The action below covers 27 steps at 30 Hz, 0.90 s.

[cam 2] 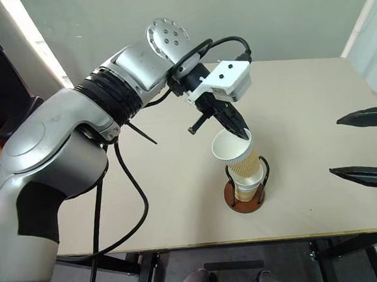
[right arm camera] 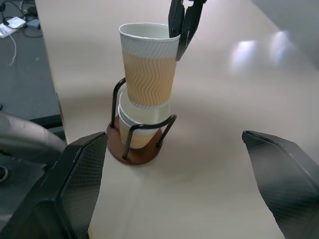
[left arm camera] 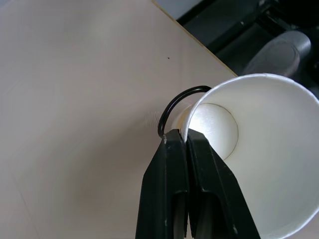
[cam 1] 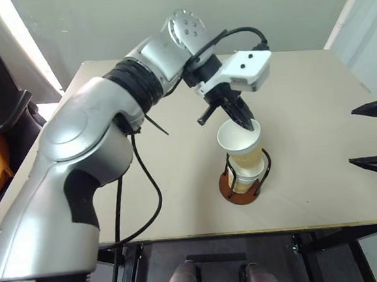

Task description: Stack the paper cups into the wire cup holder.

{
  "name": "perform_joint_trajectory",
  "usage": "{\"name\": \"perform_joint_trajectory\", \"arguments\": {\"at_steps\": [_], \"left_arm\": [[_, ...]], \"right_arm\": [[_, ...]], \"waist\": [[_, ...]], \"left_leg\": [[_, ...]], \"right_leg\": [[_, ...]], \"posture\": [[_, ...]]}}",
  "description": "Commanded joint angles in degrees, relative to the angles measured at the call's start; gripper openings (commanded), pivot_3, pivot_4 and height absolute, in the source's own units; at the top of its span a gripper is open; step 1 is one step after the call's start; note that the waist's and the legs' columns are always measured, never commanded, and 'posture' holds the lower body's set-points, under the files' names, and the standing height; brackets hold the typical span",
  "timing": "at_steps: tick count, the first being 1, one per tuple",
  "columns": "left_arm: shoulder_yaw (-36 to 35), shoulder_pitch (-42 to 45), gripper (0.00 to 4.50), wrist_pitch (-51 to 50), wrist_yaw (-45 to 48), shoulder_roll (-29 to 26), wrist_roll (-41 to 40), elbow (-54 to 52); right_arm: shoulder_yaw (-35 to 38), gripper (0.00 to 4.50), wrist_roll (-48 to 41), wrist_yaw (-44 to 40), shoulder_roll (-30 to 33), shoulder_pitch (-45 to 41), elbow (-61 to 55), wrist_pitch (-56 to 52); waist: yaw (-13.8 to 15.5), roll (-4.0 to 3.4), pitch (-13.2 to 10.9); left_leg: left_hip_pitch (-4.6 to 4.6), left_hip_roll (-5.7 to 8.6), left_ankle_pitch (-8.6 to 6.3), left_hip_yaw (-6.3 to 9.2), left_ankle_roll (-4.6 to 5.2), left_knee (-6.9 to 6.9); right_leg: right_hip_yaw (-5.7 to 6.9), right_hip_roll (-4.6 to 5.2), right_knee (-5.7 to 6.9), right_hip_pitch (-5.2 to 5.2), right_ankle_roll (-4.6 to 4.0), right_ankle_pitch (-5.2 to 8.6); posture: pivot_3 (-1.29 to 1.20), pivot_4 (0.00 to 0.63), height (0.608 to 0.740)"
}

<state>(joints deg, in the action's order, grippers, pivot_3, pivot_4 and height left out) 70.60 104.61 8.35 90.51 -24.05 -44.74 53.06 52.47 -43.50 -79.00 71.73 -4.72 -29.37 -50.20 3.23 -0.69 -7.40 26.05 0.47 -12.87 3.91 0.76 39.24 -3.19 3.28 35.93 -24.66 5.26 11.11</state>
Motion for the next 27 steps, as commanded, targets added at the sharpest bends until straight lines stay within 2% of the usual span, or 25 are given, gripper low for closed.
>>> {"name": "perform_joint_trajectory", "arguments": {"at_steps": [1, 15, 19, 26, 27], "left_arm": [[-0.24, 1.1, 0.03, 2.93, 1.99, 0.58, 1.14, 1.36], [-1.2, -0.68, 0.03, 7.46, 1.99, 3.71, 4.06, 4.03], [-1.32, -0.77, 0.91, 7.86, 1.99, 4.4, 5.04, 4.73], [-4.43, -1.31, 3.4, 10.18, 1.99, 6.58, 9.55, 8.45], [-4.92, -1.41, 3.4, 10.05, 1.99, 6.72, 9.94, 8.68]], "right_arm": [[3.73, 4.5, -0.89, 0.88, -0.02, 0.26, -1.71, -0.75], [7.91, 4.5, -1.95, 2.38, -0.66, 3.45, -5.51, -3.93], [7.76, 4.5, -2.08, 2.72, -0.54, 3.52, -5.54, -3.87], [6.32, 4.5, -2.2, 3.19, -0.23, 3.22, -4.84, -2.88], [6.01, 4.5, -2.16, 3.2, -0.18, 3.15, -4.68, -2.62]], "waist": [[-0.01, -0.01, 0.0], [0.05, 0.0, 0.0], [0.05, 0.0, 0.0], [0.05, 0.0, 0.0], [0.05, 0.0, 0.0]], "left_leg": [[-0.01, 0.01, 0.0, 0.0, -0.01, 0.03], [-0.01, 0.05, -0.09, -0.07, 0.02, 0.13], [-0.02, 0.06, -0.11, -0.07, 0.06, 0.2], [-0.02, 0.06, -0.13, -0.07, 0.08, 0.27], [-0.02, 0.06, -0.13, -0.07, 0.08, 0.28]], "right_leg": [[-0.05, 0.01, 0.0, 0.02, 0.03, 0.02], [-0.12, 0.01, 0.0, 0.07, 0.11, 0.1], [-0.12, 0.01, 0.0, 0.1, 0.12, 0.11], [-0.12, 0.01, 0.01, 0.14, 0.15, 0.12], [-0.12, 0.0, 0.0, 0.14, 0.16, 0.13]], "posture": [[0.0, 0.15, 0.74], [0.0, 0.15, 0.74], [0.0, 0.15, 0.74], [0.0, 0.15, 0.74], [0.0, 0.15, 0.74]]}}
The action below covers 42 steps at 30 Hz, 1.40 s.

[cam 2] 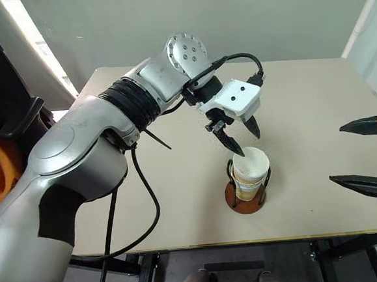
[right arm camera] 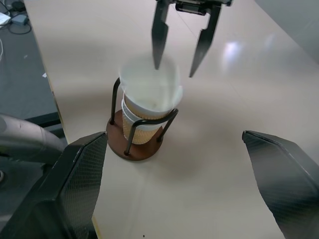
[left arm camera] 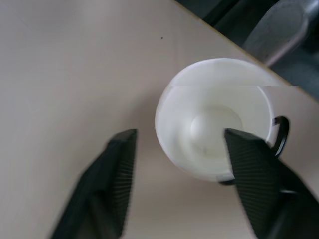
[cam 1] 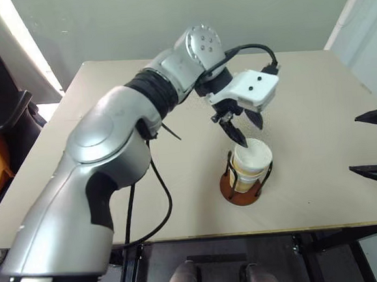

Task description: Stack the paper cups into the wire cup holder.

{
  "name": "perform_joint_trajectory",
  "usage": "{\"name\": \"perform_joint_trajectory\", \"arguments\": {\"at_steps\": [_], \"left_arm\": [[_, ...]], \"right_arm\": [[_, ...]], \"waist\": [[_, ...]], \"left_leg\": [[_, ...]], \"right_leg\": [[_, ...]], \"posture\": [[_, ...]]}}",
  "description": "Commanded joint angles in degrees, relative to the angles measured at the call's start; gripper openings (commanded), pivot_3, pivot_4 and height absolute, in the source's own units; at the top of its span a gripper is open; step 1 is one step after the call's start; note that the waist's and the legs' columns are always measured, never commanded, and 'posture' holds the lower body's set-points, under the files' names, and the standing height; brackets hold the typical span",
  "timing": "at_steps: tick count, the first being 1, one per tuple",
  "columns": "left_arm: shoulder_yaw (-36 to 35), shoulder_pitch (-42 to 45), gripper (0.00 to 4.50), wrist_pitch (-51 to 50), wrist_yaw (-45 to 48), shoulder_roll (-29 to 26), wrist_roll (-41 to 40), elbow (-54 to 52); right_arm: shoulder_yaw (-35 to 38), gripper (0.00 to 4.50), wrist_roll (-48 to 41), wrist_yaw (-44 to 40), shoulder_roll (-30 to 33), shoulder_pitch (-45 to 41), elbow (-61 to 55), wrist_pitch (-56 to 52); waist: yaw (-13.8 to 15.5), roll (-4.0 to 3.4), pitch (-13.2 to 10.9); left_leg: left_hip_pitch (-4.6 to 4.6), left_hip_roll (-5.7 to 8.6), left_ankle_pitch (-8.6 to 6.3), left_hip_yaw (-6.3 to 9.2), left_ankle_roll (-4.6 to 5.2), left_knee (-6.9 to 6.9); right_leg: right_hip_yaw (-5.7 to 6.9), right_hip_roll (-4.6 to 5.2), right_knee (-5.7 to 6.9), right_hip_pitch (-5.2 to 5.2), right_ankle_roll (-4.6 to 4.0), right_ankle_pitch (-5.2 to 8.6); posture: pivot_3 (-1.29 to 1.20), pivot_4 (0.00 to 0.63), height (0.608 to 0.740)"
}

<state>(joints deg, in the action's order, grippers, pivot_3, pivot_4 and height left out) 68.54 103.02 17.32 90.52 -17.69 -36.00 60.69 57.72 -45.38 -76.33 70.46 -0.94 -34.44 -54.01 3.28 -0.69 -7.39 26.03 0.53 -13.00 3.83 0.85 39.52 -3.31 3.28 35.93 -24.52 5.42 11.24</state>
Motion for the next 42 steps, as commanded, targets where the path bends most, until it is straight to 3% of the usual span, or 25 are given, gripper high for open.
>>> {"name": "perform_joint_trajectory", "arguments": {"at_steps": [1, 8, 15, 17, 23, 28, 31, 33, 37, 42], "left_arm": [[-3.75, 0.07, 3.4, 1.14, 1.98, 0.59, 1.82, 1.57], [-8.16, -0.53, 3.4, -0.79, 1.98, -2.35, 3.43, 1.78], [-13.65, -8.84, 3.4, -8.25, 1.98, -21.67, -0.69, -9.27], [-17.64, -13.24, 3.4, -12.53, 1.98, -28.41, -1.83, -13.76], [-33.52, -26.7, 3.4, -24.72, 1.4, -40.39, -0.08, -25.43], [-49.71, -44.02, 3.4, -34.33, -7.71, -52.18, -0.95, -35.73], [-57.87, -52.13, 3.4, -38.98, -9.69, -55.59, -2.13, -43.35], [-62.46, -56.2, 3.4, -41.4, -10.45, -56.93, -2.4, -46.77], [-72.13, -65.24, 3.4, -43.73, -10.56, -60.5, -1.47, -48.44], [-75.25, -67.93, 3.4, -45.97, -11.69, -57.95, -0.37, -50.31]], "right_arm": [[0.03, 4.5, -0.21, 0.63, 1.31, -0.97, 0.88, 1.74], [-5.77, 4.5, -0.36, 0.07, 2.64, -3.09, 4.46, 5.68], [-23.82, 4.5, 4.57, -0.28, 4.55, -8.9, 14.85, 15.45], [-28.86, 4.5, 4.94, -0.69, 4.38, -12.32, 17.75, 17.0], [-38.47, 4.5, 6.58, -2.18, 3.05, -19.2, 22.85, 19.95], [-45.37, 4.5, 9.24, -3.59, 1.01, -28.17, 29.07, 22.74], [-48.28, 4.5, 10.88, -5.21, -0.24, -32.61, 32.1, 24.27], [-49.69, 4.5, 11.98, -6.35, -0.85, -34.78, 33.76, 25.17], [-51.98, 4.5, 14.12, -8.43, -1.54, -38.02, 37.07, 26.63], [-53.62, 4.5, 15.95, -9.77, -3.05, -39.65, 39.42, 27.57]], "waist": [[0.0, 0.0, 0.0], [-0.01, -0.01, 0.01], [-1.36, -0.2, 0.12], [-1.5, -0.26, 0.14], [-1.34, -0.26, 0.16], [-2.48, -0.27, 0.16], [-2.92, -0.25, 0.17], [-2.75, -0.24, 0.18], [-2.87, -0.21, 0.19], [-2.91, -0.21, 0.19]], "left_leg": [[0.0, 0.0, 0.0, 0.0, 0.0, 0.0], [0.0, 0.01, -0.01, -0.01, 0.01, 0.03], [-0.12, -0.05, 0.01, -0.08, -0.04, 0.0], [-0.1, -0.07, 0.02, -0.03, -0.06, 0.01], [0.02, 0.03, 0.03, 0.18, -0.07, 0.02], [-0.06, 0.04, 0.03, 0.12, -0.09, -0.08], [-0.17, -0.05, 0.11, 0.15, -0.21, -0.18], [-0.2, -0.04, 0.21, 0.22, -0.33, -0.24], [-0.61, -0.07, 0.28, 0.2, -0.43, -0.53], [-1.05, -0.15, 0.18, 0.22, -0.26, -1.31]], "right_leg": [[0.0, 0.0, 0.0, 0.0, 0.0, 0.0], [-0.01, -0.01, 0.0, 0.01, 0.05, 0.03], [0.01, -0.11, 0.08, -0.06, 0.05, 0.11], [0.0, -0.13, 0.09, -0.09, 0.04, 0.11], [0.03, -0.11, 0.1, -0.14, -0.08, 0.18], [-0.02, -0.05, 0.21, -0.25, -0.24, 0.21], [0.05, -0.13, 0.33, -0.28, -0.47, 0.31], [0.07, -0.15, 0.55, -0.31, -1.08, 0.63], [0.04, -0.12, 1.03, -0.31, -1.49, 0.85], [0.08, -0.13, 1.13, -0.29, -1.95, 0.74]], "posture": [[0.0, 0.15, 0.74], [0.0, 0.15, 0.74], [0.0, 0.15, 0.74], [0.0, 0.15, 0.74], [0.0, 0.15, 0.74], [0.0, 0.15, 0.74], [0.0, 0.15, 0.74], [0.0, 0.15, 0.74], [0.0, 0.15, 0.74], [0.0, 0.15, 0.74]]}}
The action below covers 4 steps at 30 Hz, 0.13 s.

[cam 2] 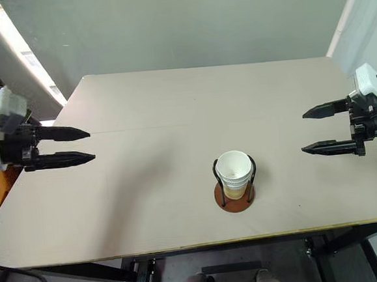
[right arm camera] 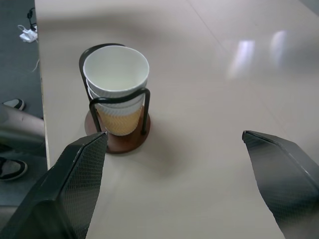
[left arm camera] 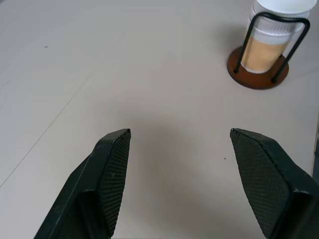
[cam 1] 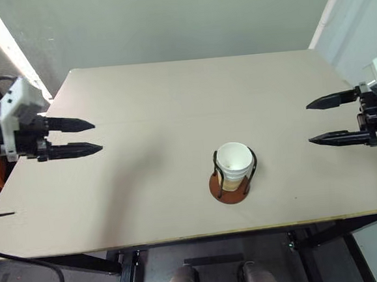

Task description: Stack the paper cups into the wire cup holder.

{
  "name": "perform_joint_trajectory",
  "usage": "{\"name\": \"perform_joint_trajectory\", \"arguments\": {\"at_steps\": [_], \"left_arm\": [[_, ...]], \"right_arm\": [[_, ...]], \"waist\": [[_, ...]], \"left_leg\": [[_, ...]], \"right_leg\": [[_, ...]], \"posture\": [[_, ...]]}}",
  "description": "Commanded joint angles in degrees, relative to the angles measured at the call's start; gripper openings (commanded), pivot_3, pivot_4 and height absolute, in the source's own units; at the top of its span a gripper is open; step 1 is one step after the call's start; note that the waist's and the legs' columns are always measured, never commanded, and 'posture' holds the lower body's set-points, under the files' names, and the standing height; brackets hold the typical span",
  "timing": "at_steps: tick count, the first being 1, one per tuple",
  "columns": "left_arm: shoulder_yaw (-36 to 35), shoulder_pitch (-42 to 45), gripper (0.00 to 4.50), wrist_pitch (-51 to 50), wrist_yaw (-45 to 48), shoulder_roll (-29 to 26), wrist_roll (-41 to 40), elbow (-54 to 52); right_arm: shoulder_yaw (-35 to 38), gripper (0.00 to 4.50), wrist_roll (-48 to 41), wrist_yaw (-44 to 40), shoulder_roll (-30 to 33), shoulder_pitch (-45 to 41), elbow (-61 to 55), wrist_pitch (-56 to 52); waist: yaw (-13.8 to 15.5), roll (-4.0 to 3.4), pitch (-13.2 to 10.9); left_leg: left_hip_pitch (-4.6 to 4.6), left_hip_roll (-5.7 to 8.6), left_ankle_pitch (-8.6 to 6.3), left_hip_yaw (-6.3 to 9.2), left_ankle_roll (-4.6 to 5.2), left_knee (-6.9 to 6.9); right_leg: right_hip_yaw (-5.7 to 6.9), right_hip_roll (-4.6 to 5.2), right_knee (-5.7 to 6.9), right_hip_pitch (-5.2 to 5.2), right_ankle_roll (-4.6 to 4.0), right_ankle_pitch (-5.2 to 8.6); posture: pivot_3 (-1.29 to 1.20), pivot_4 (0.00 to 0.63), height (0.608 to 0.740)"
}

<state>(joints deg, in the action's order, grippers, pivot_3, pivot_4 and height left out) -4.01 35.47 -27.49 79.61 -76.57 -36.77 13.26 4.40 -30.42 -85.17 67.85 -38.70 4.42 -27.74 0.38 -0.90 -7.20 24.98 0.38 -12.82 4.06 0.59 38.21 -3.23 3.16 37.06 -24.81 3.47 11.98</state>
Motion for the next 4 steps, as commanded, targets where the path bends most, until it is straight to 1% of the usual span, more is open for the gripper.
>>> {"name": "perform_joint_trajectory", "arguments": {"at_steps": [1, 4], "left_arm": [[-2.84, -0.72, 3.4, -1.64, -1.04, 1.5, 0.58, -3.73], [-3.78, -1.24, 3.4, -3.14, -1.52, 2.71, 0.67, -5.71]], "right_arm": [[-0.66, 4.5, 1.48, -1.13, -0.79, -2.34, 1.2, 1.59], [-1.45, 4.5, 2.62, -1.72, -1.51, -3.76, 2.77, 2.09]], "waist": [[-0.02, 0.0, 0.0], [-0.06, 0.0, 0.0]], "left_leg": [[-0.07, -0.02, 0.07, 0.0, -0.11, -0.1], [-0.1, -0.1, 0.23, 0.02, -0.26, -0.17]], "right_leg": [[0.02, 0.0, 0.0, -0.01, -0.1, -0.06], [0.06, -0.04, 0.01, -0.08, -0.32, -0.2]], "posture": [[0.0, 0.15, 0.74], [0.0, 0.15, 0.74]]}}
